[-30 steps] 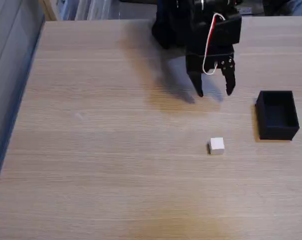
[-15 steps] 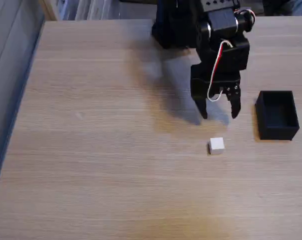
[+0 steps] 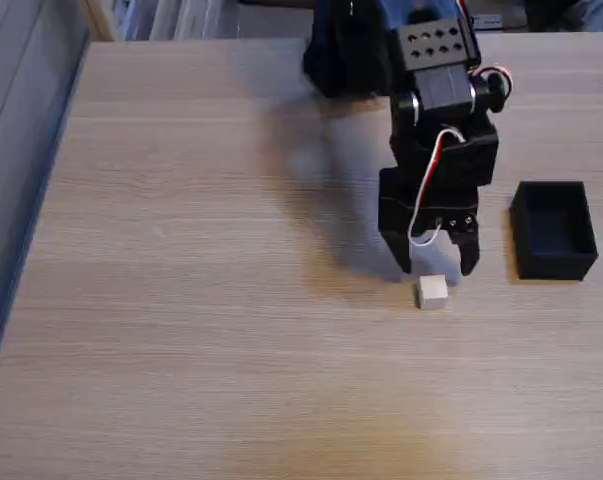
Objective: Pick a white block and place it in the black box.
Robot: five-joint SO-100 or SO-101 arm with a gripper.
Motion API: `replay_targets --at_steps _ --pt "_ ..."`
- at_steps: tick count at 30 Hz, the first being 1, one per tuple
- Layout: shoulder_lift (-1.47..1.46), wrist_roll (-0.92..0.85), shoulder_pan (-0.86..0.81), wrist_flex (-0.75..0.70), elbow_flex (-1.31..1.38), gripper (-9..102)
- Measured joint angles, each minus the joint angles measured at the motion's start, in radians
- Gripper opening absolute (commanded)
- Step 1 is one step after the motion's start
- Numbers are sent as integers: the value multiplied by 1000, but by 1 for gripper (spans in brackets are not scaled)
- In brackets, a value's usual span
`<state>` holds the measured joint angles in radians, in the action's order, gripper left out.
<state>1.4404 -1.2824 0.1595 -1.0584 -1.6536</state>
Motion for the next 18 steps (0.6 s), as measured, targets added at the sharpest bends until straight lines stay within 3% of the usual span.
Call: replay_targets --at_steps 18 --pt "-156 6 -25 -48 149 28"
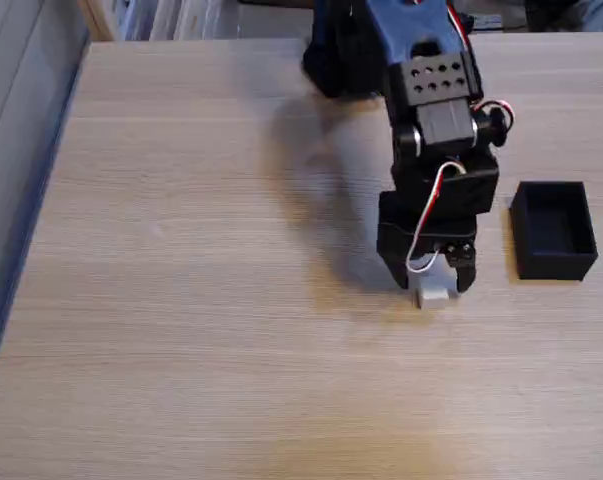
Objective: Pick a white block and place it in the black box.
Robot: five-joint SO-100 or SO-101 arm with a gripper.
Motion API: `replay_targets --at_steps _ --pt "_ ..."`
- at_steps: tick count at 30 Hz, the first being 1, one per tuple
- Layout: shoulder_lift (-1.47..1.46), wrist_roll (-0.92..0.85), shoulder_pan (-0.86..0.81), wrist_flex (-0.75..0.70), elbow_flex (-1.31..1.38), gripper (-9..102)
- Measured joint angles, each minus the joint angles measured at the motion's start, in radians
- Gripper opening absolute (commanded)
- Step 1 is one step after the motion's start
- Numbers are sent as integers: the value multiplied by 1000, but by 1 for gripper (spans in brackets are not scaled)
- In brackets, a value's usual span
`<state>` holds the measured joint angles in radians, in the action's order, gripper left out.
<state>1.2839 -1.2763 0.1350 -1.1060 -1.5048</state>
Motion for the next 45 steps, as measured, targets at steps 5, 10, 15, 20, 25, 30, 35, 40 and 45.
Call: replay_targets --at_steps 5,10,15,20,25,30,35,40,45 --pt "-35 0 -5 -2 28 27" --pt "-58 -5 -2 -12 41 27" --pt "-75 -9 -2 -12 55 20" --pt "-78 -35 2 -32 60 11" --pt "-78 -44 6 -46 60 0" --pt "-63 -61 6 -49 46 0" --pt "78 -110 -5 -15 -71 0" --pt "328 -179 -11 9 -275 0" --pt "661 -256 20 2 -535 0"
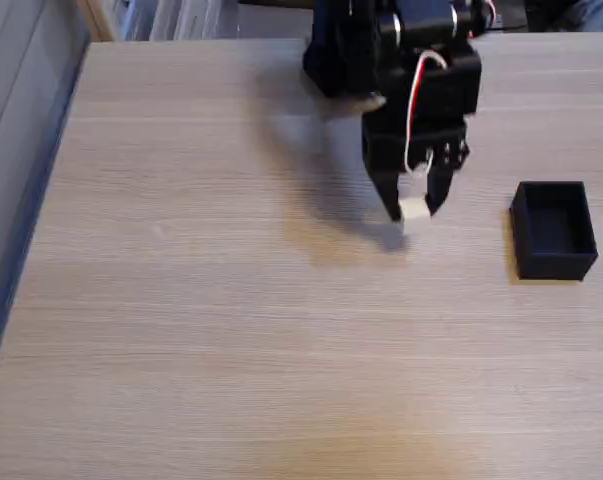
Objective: Pick a white block and place it in the black box.
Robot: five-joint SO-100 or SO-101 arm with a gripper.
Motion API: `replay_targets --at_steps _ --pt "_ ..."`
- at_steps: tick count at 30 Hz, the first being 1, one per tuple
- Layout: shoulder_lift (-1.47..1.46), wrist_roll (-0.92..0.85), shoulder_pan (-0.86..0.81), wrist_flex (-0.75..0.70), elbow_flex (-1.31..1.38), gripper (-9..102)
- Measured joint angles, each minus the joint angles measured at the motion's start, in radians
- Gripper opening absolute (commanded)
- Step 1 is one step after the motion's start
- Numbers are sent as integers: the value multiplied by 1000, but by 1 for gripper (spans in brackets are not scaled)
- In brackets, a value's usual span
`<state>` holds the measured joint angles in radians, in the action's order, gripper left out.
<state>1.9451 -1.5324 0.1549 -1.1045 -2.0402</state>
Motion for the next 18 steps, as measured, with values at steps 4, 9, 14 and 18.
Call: replay_targets --at_steps 4,9,14,18 --pt "265 -11 60 -48 -170 0" --pt "469 9 201 -120 -229 0" --pt "477 46 348 -133 -195 0" --pt "373 67 436 -133 -84 0"
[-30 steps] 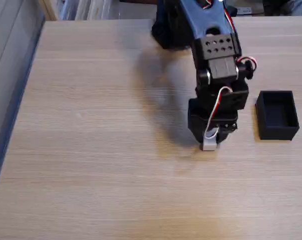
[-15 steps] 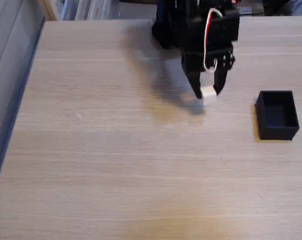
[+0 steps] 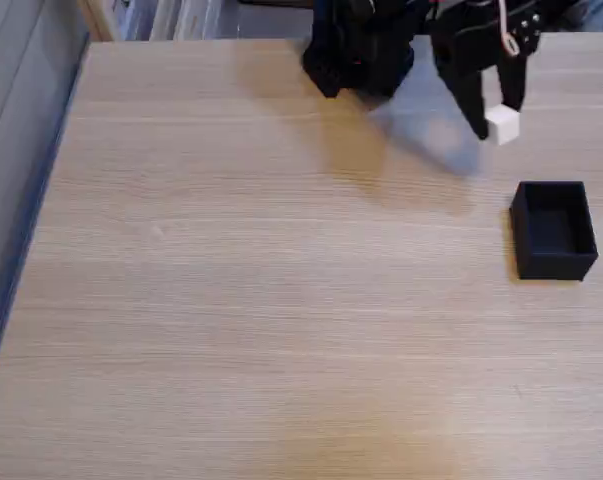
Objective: Pick a white block and place it in the black box.
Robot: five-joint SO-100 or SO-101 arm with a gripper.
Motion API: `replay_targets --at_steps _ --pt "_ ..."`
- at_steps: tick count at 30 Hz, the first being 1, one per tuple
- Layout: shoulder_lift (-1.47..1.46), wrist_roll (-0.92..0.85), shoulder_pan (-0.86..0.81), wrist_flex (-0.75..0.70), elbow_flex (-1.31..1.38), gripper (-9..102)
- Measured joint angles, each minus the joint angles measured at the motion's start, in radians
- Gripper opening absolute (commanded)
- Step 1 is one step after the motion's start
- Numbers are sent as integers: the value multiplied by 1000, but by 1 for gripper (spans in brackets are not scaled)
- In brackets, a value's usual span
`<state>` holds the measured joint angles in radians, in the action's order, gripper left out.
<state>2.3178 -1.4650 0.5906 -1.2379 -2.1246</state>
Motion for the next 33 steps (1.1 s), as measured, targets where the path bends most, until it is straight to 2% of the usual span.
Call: replay_targets --at_steps 15,23,29,33 --pt "-537 67 38 2 420 0" --pt "-713 87 57 15 552 1" --pt "-755 91 52 40 588 21" --pt "-761 94 26 55 592 23"
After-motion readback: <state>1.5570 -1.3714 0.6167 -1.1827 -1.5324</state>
